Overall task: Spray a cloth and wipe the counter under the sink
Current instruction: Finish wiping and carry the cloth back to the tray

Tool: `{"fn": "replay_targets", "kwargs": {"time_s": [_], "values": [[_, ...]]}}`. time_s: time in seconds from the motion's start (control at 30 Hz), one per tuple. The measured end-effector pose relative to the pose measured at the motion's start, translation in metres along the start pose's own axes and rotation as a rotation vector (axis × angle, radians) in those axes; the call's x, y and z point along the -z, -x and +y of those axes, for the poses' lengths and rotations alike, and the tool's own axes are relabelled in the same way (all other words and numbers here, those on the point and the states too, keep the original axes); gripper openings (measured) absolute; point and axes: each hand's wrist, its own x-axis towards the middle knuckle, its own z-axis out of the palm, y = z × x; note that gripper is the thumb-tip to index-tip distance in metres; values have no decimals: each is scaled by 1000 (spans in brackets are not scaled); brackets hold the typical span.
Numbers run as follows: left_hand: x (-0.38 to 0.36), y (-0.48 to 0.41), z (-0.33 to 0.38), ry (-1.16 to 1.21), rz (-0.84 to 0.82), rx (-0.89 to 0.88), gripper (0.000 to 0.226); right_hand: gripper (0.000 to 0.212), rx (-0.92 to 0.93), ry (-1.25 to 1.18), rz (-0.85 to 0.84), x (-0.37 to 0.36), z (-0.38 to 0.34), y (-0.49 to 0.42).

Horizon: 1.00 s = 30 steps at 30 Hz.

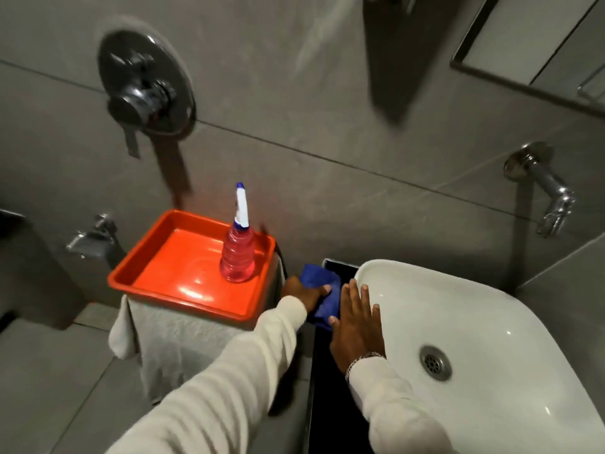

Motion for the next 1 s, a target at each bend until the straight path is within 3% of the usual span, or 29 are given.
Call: {"fn": "replay_targets", "kwargs": {"time_s": [0.1,0.17,0.23,0.37,0.5,0.7,0.77,0.87,0.93,1.0], "values": [[39,31,-13,279,9,-111,55,75,-69,-226,181,6,-25,6],[66,42,-19,436,-30,-128,62,52,-105,-516,337,10,-52,13],[91,45,-24,540,-71,-122,58,27,-164,-761,264,20,-86,20],[165,34,-21,558,-20,-22,30,31,-240,-1066,119,0,-152,4],[239,-19,-34,371,140,-3,5,33,-243,-1017,106,-41,-211,-32],[285,-100,-58,-49,231,-85,30,21,-385,-979,66,-86,-275,-88],[289,-118,-57,-198,186,-80,39,22,-397,-905,32,-103,-282,-103],[288,-122,-50,-485,-22,-28,48,24,-412,-833,-23,-120,-286,-111],[293,-115,-39,-584,-85,10,55,22,-359,-804,-40,-117,-290,-107],[296,-109,-28,-610,-104,-23,59,32,-239,-718,-49,-109,-293,-102]]}}
